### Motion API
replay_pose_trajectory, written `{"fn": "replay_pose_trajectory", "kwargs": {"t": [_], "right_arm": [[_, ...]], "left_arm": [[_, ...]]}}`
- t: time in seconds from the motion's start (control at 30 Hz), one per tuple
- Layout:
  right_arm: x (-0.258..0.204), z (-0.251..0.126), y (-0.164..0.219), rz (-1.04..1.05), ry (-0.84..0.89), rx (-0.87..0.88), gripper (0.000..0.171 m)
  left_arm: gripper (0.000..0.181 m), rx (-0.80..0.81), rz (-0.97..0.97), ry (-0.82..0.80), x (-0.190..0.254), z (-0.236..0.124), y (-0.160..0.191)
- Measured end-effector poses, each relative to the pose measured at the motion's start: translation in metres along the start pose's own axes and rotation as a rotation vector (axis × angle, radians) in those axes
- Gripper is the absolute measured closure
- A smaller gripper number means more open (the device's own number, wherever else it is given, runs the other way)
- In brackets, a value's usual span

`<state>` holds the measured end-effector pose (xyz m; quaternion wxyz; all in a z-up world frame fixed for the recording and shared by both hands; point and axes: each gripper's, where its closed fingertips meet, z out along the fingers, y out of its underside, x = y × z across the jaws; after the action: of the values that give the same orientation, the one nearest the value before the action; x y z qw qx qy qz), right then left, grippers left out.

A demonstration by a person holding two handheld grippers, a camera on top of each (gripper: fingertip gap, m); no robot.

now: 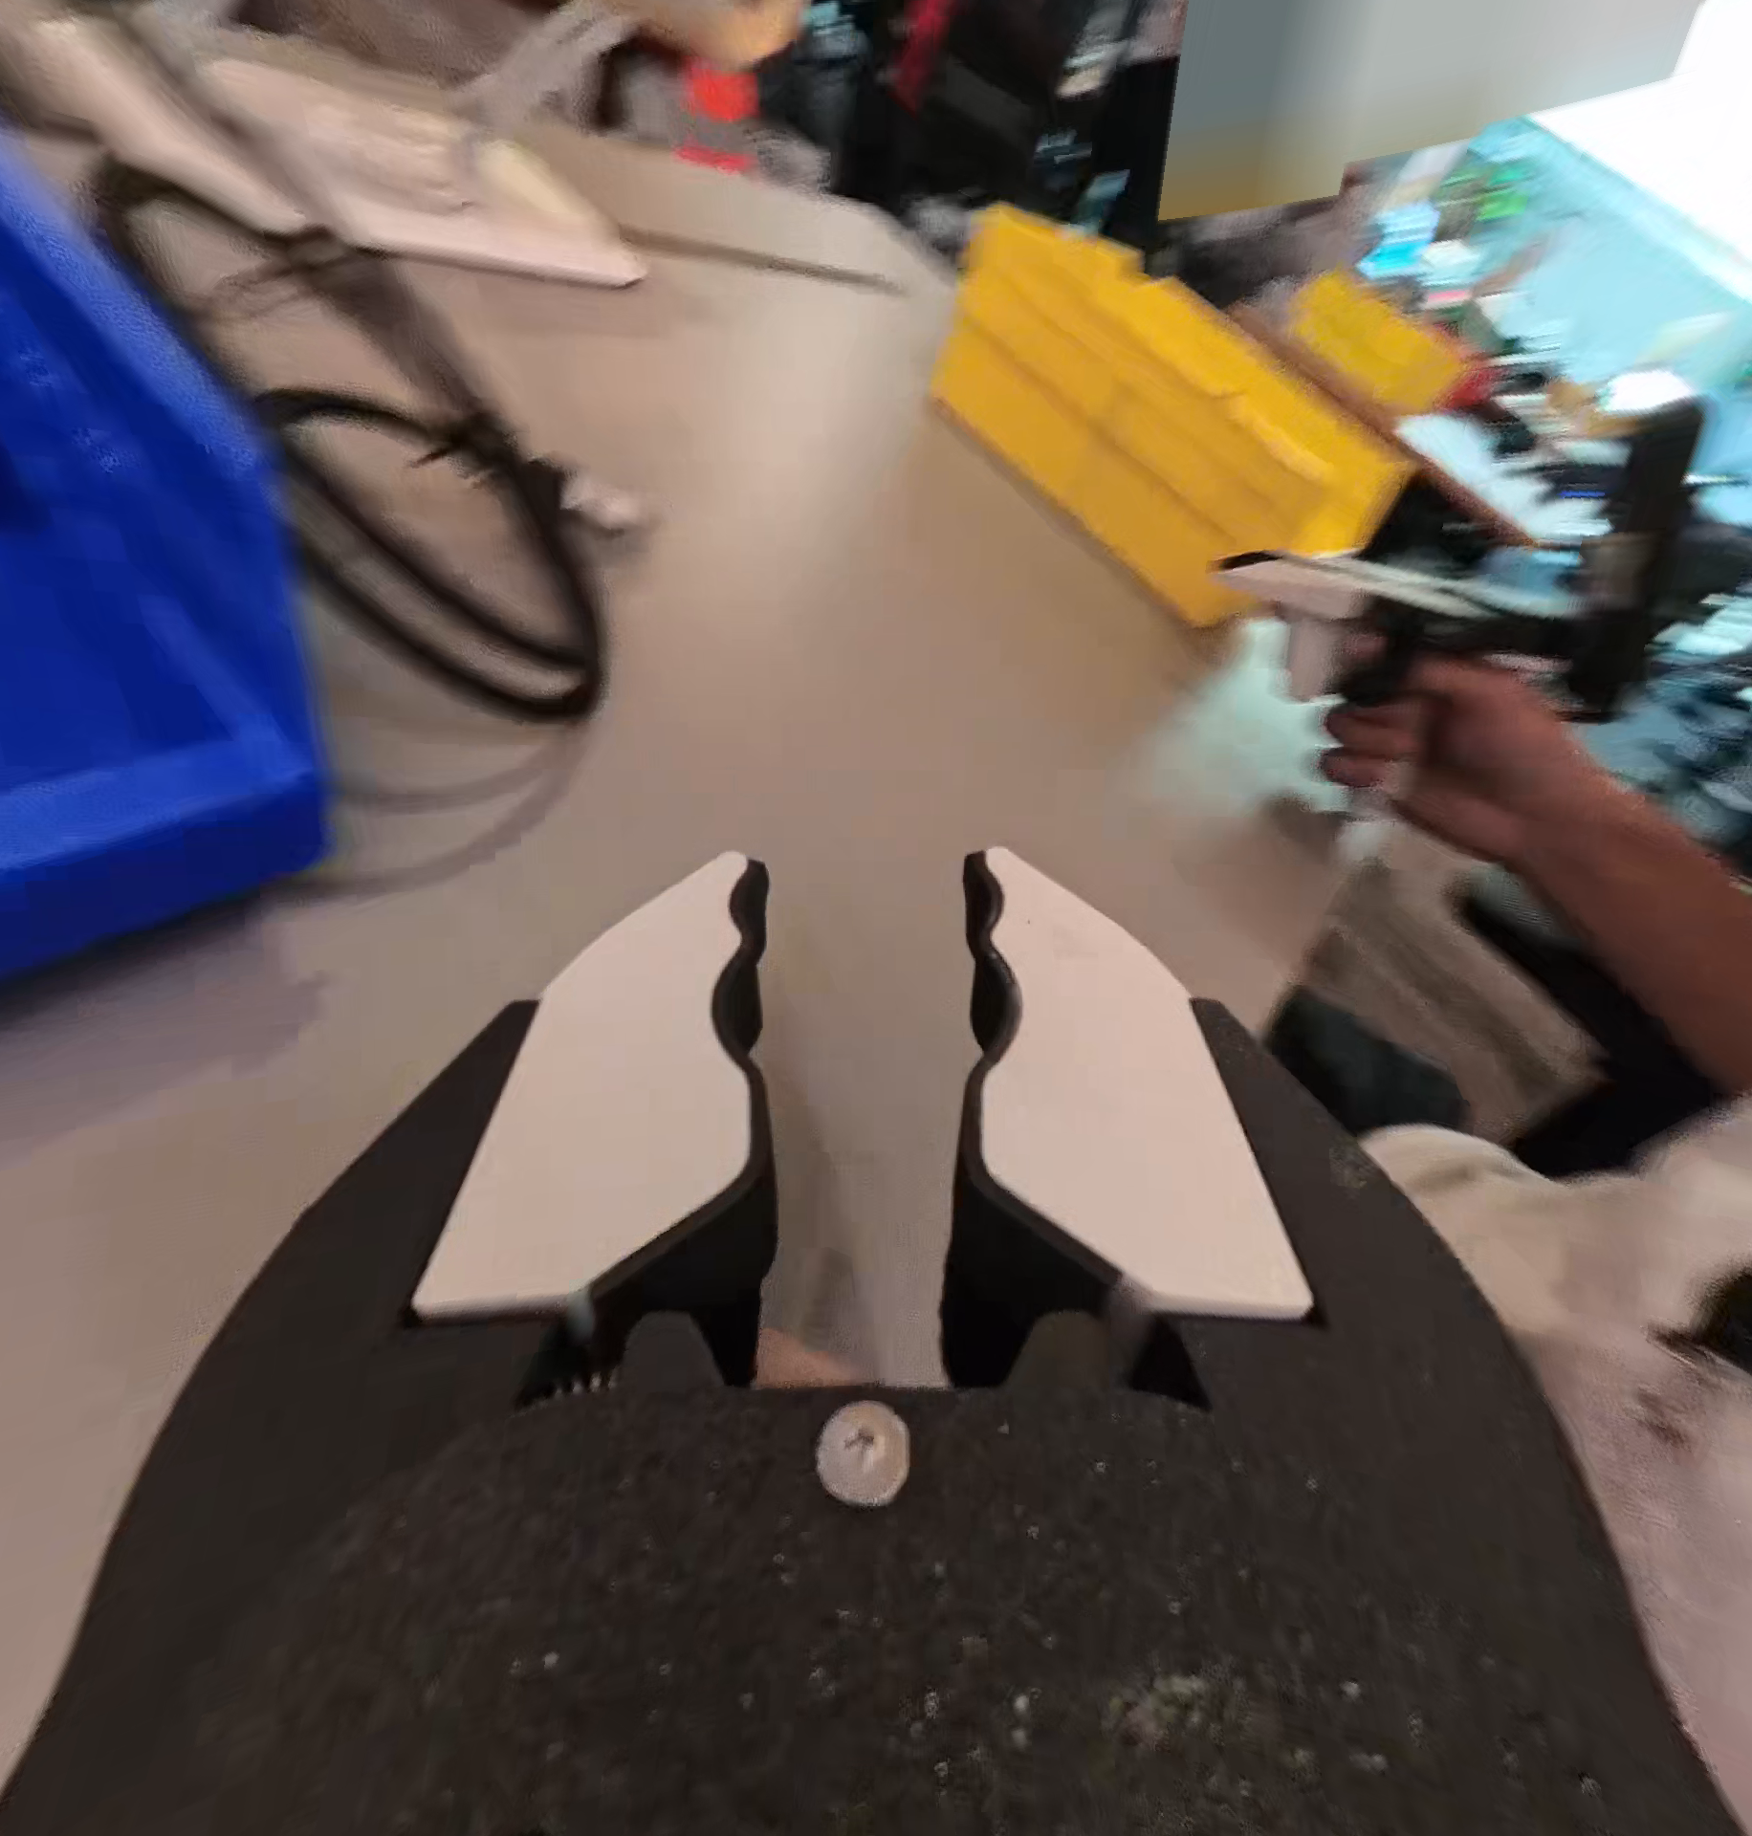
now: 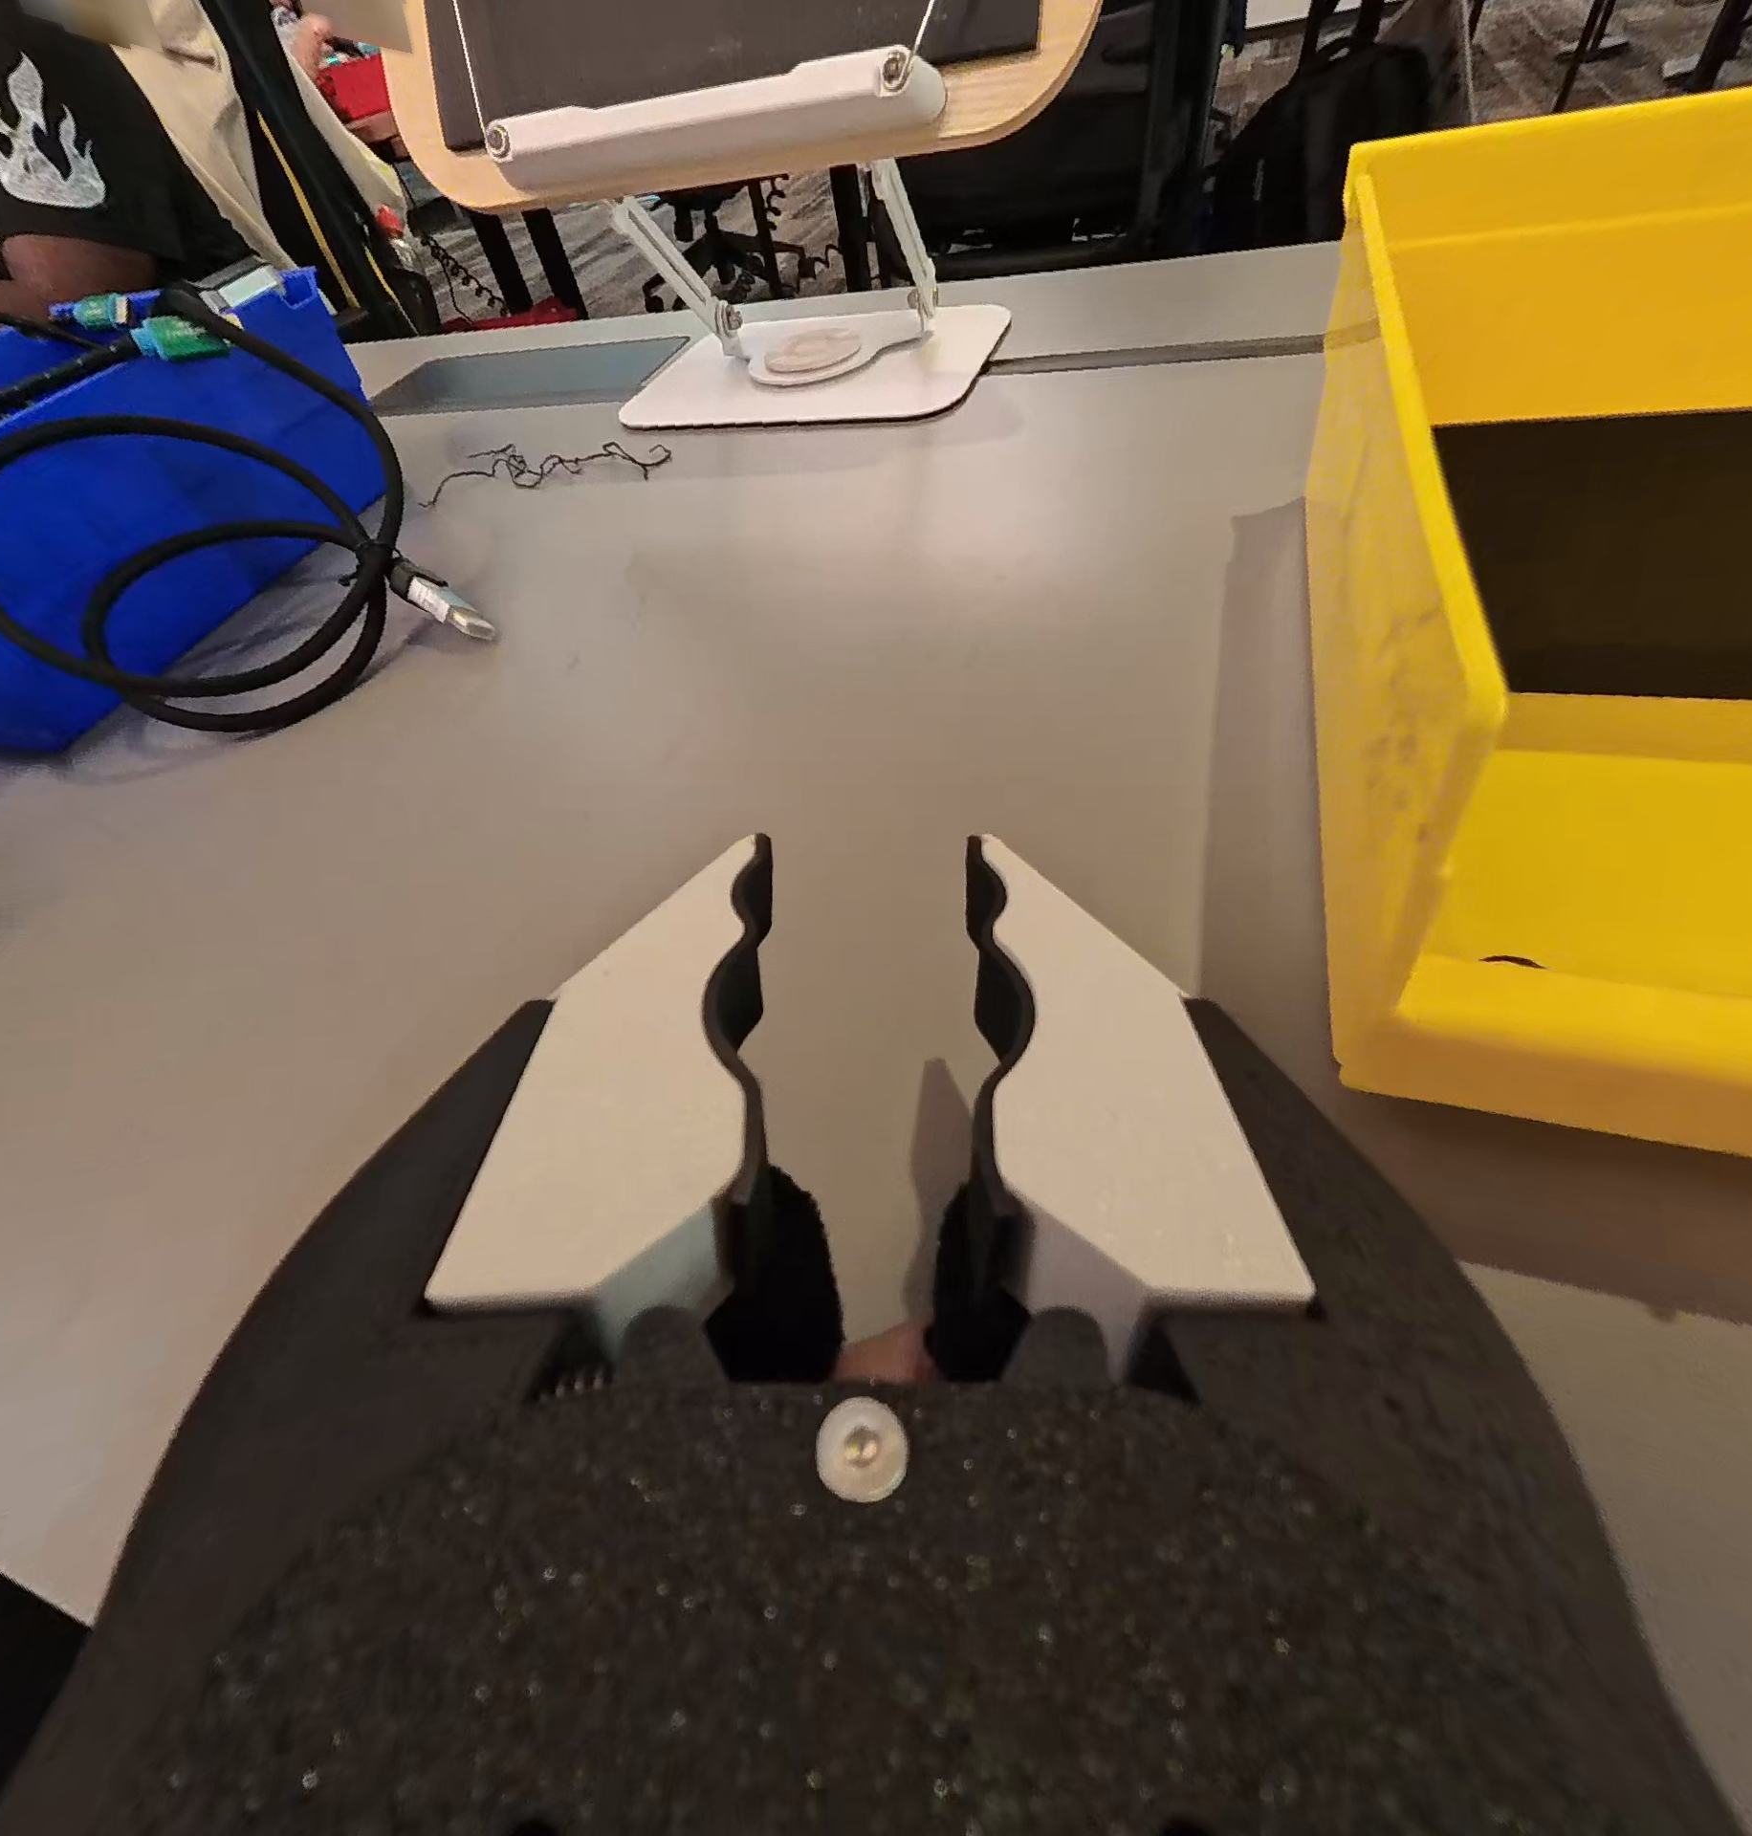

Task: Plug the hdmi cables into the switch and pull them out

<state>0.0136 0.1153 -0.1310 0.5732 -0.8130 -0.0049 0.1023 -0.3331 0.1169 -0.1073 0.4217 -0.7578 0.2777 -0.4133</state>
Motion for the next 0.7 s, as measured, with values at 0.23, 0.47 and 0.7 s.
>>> {"fn": "replay_pose_trajectory", "kwargs": {"t": [0.23,0.47,0.7], "right_arm": [[0.008,-0.006,-0.001,0.035,-0.002,0.010,0.133],[0.002,-0.010,0.007,0.064,-0.037,-0.022,0.133],[0.004,-0.014,0.009,0.058,-0.030,-0.027,0.133]], "left_arm": [[0.140,-0.174,0.290,0.205,0.011,-0.016,-0.095],[0.125,-0.566,0.468,-0.157,-0.141,0.024,-0.166],[0.109,-0.798,0.281,-0.292,-0.258,0.063,-0.165]]}}
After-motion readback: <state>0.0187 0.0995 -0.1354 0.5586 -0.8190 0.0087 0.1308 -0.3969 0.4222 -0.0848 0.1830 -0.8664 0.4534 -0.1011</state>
